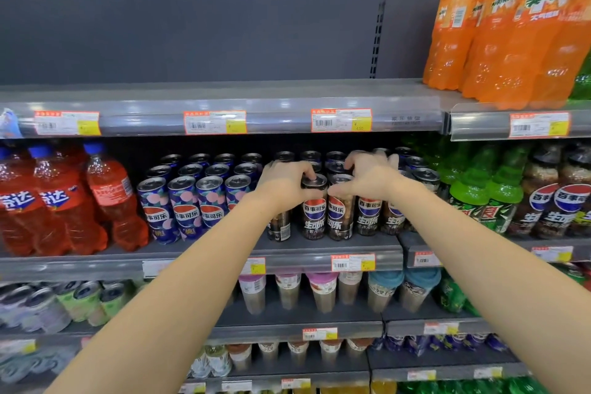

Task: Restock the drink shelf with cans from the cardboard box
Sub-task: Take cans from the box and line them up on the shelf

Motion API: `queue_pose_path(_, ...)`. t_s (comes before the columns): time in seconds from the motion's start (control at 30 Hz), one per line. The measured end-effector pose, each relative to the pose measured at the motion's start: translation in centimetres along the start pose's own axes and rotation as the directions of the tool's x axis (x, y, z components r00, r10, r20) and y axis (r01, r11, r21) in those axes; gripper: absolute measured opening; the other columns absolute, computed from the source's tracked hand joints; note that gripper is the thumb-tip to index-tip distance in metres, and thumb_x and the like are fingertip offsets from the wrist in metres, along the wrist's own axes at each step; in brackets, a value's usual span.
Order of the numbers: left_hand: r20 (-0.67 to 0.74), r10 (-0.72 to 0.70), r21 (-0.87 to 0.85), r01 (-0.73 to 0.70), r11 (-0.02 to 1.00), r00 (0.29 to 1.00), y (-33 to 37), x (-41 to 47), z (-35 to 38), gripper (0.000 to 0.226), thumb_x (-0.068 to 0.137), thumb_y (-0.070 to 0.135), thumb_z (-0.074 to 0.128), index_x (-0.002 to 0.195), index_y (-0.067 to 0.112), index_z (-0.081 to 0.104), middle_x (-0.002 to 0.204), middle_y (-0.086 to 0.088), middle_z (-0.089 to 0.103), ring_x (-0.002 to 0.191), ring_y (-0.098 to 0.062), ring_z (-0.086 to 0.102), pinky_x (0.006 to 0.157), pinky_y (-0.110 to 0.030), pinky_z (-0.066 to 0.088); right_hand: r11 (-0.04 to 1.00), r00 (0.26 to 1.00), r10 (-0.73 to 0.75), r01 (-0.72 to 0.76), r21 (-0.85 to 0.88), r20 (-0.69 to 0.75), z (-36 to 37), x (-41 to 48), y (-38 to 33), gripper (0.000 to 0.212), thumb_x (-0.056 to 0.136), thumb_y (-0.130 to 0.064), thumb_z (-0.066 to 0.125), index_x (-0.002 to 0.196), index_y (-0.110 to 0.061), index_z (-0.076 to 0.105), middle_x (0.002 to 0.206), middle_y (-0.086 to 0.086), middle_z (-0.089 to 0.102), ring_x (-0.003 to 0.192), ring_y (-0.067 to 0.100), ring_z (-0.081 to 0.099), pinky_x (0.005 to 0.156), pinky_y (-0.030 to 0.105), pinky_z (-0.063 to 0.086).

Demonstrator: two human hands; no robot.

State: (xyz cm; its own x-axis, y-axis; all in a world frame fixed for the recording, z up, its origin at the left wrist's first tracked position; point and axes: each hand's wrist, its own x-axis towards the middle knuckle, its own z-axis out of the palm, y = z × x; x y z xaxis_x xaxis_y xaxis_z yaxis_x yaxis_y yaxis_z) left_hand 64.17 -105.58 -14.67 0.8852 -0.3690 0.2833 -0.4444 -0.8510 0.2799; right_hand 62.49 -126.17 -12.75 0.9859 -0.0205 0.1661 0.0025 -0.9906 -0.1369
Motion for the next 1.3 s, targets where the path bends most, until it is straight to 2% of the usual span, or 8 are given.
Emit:
queue_pose_path(0.07,0.001,-0.002,-0.016,0.002,1.0,1.0,-0.1,0.0,-0.1,0.048,0.084,0.062,0.075,0.121,0.032,0.068,0.125,0.004,0.069,0.12,-0.023,0.061,0.109,-0.045,0.044,0.998,1.0,-0.001,-0.001,-0.059,-0.03,0.3,0.0,-0.4,0.077,0.071,-0.08,0.066,0.128,-0.028,0.059,0.122,-0.001,0.064,0.132,0.031,0.042,0.104,0.048,0.027)
queue_pose_path(0.17,-0.01,-0.004,-0.044,0.004,0.999,1.0,-0.4,0.0,-0.1,0.047,0.083,0.063,0.075,0.119,0.033,0.069,0.122,0.005,0.069,0.12,-0.022,0.06,0.11,-0.046,0.042,0.999,0.998,-0.02,0.021,0.029,-0.054,0.2,0.2,0.0,0.064,0.072,-0.068,0.074,0.123,-0.031,0.059,0.114,-0.006,0.066,0.124,0.026,0.048,0.102,0.047,0.027)
queue_pose_path(0.43,-0.039,-0.022,-0.072,0.019,0.997,0.999,-0.6,-0.1,0.7,0.043,0.084,0.064,0.074,0.116,0.036,0.067,0.121,0.009,0.071,0.122,-0.02,0.061,0.124,-0.053,0.023,0.999,0.999,-0.014,0.015,0.051,-0.031,0.2,0.4,1.0,0.067,0.069,-0.075,0.072,0.12,-0.033,0.061,0.115,-0.005,0.066,0.126,0.027,0.041,0.099,0.046,0.029)
queue_pose_path(0.63,-0.027,0.008,0.015,-0.007,1.0,1.0,-0.6,-0.3,0.6,0.047,0.086,0.067,0.07,0.119,0.035,0.062,0.12,0.008,0.07,0.127,-0.025,0.054,0.128,-0.052,0.009,0.99,0.998,-0.046,0.052,0.134,-0.042,0.1,0.3,1.0,0.056,0.071,-0.064,0.079,0.112,-0.034,0.059,0.107,-0.012,0.067,0.118,0.022,0.047,0.097,0.043,0.026)
queue_pose_path(0.83,0.003,0.038,0.087,-0.038,0.996,0.999,-2.6,-0.9,-2.0,0.076,0.077,0.079,0.067,0.134,0.03,0.054,0.129,0.004,0.066,0.122,-0.025,0.057,0.11,-0.049,0.043,0.996,0.996,-0.063,0.066,0.054,-0.06,0.3,0.1,0.6,0.059,0.07,-0.066,0.076,0.116,-0.033,0.059,0.118,-0.004,0.064,0.125,0.027,0.04,0.098,0.044,0.028)
queue_pose_path(1.0,0.212,-0.017,0.212,-0.029,0.977,0.977,-4.5,-1.0,-4.6,0.056,0.078,0.053,0.071,0.131,0.037,0.057,0.131,0.001,0.063,0.122,-0.028,0.058,0.106,-0.044,0.045,0.977,0.97,-0.2,0.208,0.045,-0.138,0.5,-0.1,-1.9,0.062,0.078,-0.066,0.07,0.131,-0.036,0.056,0.133,-0.005,0.06,0.13,0.028,0.036,0.098,0.044,0.024)
queue_pose_path(1.13,0.239,0.012,0.239,-0.071,0.968,0.971,-4.2,-0.8,-4.8,0.044,0.085,0.04,0.073,0.126,0.038,0.06,0.126,0.0,0.062,0.113,-0.025,0.06,0.097,-0.04,0.05,0.964,0.957,-0.259,0.266,0.031,-0.132,1.3,0.0,-4.2,0.061,0.08,-0.067,0.066,0.131,-0.035,0.058,0.133,-0.003,0.059,0.127,0.028,0.037,0.099,0.046,0.025)
queue_pose_path(1.3,0.24,0.032,0.097,-0.057,0.994,0.97,-5.1,-0.8,-4.3,0.053,0.09,0.038,0.077,0.139,0.035,0.058,0.136,-0.002,0.061,0.12,-0.022,0.059,0.105,-0.041,0.051,0.965,0.956,-0.241,0.254,0.064,-0.167,1.7,-0.4,-4.8,0.052,0.083,-0.057,0.067,0.129,-0.034,0.06,0.138,-0.001,0.057,0.129,0.028,0.035,0.096,0.043,0.024)
